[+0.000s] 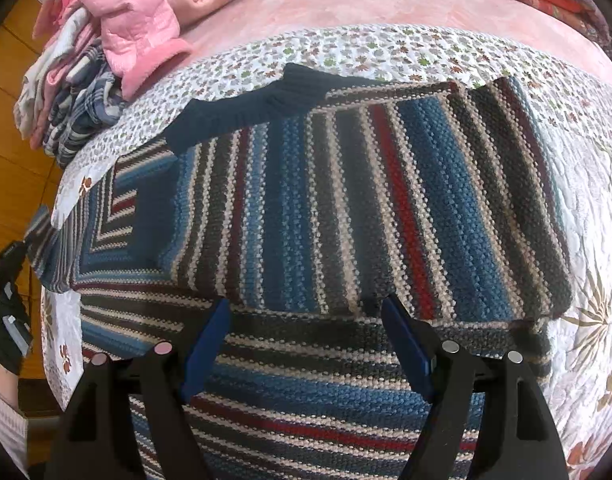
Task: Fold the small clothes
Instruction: 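Fold the held sleeve across the sweater body with the left tool, then release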
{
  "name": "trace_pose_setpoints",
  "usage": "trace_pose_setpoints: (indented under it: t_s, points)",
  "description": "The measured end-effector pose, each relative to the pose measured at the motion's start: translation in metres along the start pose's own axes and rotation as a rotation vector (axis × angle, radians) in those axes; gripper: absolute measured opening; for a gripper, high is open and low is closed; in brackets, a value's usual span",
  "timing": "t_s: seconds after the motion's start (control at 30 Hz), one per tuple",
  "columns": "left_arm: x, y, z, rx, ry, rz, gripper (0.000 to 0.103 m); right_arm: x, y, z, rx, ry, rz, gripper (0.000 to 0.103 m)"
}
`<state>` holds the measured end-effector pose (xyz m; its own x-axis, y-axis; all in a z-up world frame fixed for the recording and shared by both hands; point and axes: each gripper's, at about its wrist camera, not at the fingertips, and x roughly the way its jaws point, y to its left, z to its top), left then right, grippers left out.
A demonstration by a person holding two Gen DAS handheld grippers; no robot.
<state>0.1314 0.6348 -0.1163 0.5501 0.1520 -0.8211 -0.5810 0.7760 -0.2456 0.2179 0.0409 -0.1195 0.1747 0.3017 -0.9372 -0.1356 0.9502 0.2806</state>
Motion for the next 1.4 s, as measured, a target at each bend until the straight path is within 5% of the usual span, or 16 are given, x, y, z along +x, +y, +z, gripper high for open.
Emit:
trace_pose_setpoints:
  t_s: [0.37, 0.67, 1.2, 1.4]
  points:
    - [-0.012, -0.09, -0.018, 0.145, 0.019, -0.216, 0.01, 0.001, -0.009, 0.0, 0.021, 0.003, -0.011, 0.078]
    - [-0.006, -0.152, -0.058, 0.247, 0.082, -0.296, 0.01, 0.002, -0.009, 0.002, 0.018, 0.002, -0.011, 0.078]
    - [0.046, -0.198, -0.135, 0.37, 0.347, -0.364, 0.02, 0.005, -0.012, 0.003, 0.019, 0.011, -0.018, 0.078]
    - [0.029, -0.226, -0.159, 0.595, 0.418, -0.492, 0.031, 0.01, -0.01, 0.003, 0.014, 0.018, -0.034, 0.078]
